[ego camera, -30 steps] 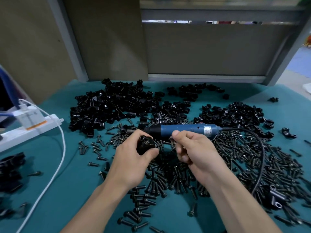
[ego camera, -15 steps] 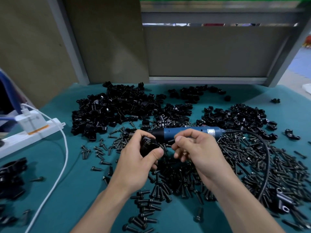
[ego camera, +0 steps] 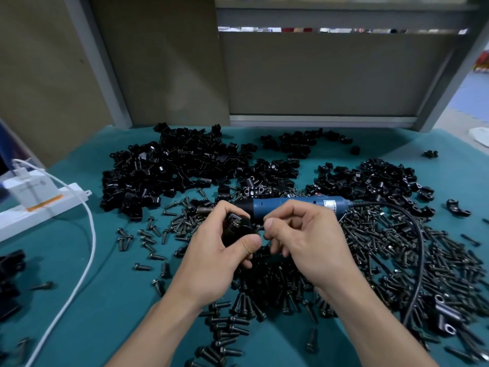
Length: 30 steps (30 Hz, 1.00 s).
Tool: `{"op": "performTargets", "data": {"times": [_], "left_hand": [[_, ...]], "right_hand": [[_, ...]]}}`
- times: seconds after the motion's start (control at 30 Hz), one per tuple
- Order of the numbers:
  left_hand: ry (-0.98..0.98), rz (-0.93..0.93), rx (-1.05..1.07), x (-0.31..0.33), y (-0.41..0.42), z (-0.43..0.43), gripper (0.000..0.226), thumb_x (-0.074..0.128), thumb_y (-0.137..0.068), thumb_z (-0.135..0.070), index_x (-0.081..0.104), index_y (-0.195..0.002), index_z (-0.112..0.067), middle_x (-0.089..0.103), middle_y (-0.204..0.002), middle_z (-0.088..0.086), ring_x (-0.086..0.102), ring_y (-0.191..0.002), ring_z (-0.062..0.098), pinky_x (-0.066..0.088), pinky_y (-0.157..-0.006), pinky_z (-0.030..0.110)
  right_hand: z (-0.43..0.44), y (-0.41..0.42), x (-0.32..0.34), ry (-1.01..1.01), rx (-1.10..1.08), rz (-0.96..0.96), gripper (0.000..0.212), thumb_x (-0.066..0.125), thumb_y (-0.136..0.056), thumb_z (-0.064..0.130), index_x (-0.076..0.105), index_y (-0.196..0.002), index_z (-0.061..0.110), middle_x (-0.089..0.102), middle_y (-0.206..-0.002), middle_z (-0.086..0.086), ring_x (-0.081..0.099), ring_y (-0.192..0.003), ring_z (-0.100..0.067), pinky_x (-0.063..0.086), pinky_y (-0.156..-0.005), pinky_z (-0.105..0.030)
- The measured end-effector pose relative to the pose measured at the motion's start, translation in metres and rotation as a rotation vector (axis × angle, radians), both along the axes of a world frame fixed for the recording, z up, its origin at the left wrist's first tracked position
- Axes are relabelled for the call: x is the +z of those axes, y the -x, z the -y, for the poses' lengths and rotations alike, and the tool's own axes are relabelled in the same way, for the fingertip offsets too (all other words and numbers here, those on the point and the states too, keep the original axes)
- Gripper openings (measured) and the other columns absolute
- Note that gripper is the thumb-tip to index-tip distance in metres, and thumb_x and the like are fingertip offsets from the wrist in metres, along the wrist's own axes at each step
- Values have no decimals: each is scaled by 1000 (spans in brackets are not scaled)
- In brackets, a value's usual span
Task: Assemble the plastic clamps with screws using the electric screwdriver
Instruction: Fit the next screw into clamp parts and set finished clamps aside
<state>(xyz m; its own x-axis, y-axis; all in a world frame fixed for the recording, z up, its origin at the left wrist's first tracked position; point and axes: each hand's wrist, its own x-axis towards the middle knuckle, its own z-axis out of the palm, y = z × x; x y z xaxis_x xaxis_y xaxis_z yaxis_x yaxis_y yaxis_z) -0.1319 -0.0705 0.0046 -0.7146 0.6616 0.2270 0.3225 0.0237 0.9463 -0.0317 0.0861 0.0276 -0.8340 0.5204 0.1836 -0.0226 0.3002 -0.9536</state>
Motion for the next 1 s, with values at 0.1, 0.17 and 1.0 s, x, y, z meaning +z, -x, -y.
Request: {"op": "performTargets", "data": {"times": [0.1, 0.17, 1.0], "left_hand": [[-2, 11, 2, -1, 0, 0, 29, 77, -81, -46, 60, -104, -40, 74, -84, -4, 72, -67, 18, 64, -65, 43], [-5, 19, -6, 0, -2, 1, 29, 77, -81, -45, 60, -104, -39, 74, -85, -4, 72, -68, 19, 64, -64, 42], [149, -89, 7, 1, -4, 5, 30, 76, -84, -38, 59, -109, -37, 75, -88, -2, 74, -66, 20, 62, -69, 54]], "right_hand": [[-5, -1, 2, 0, -34, -26, 13, 77, -91, 16, 75, -84, 27, 73, -67, -6, 67, -62, -37, 54, -59, -49], [-2, -2, 2, -9, -25, -10, 14, 78, -91, 15, 75, -84, 27, 73, -66, -6, 67, -59, -30, 54, -58, -46], [2, -6, 8, -301, 84, 183, 17, 66, -98, 23, 68, -87, 35, 69, -67, 10, 62, -56, -10, 56, -58, -32]]}}
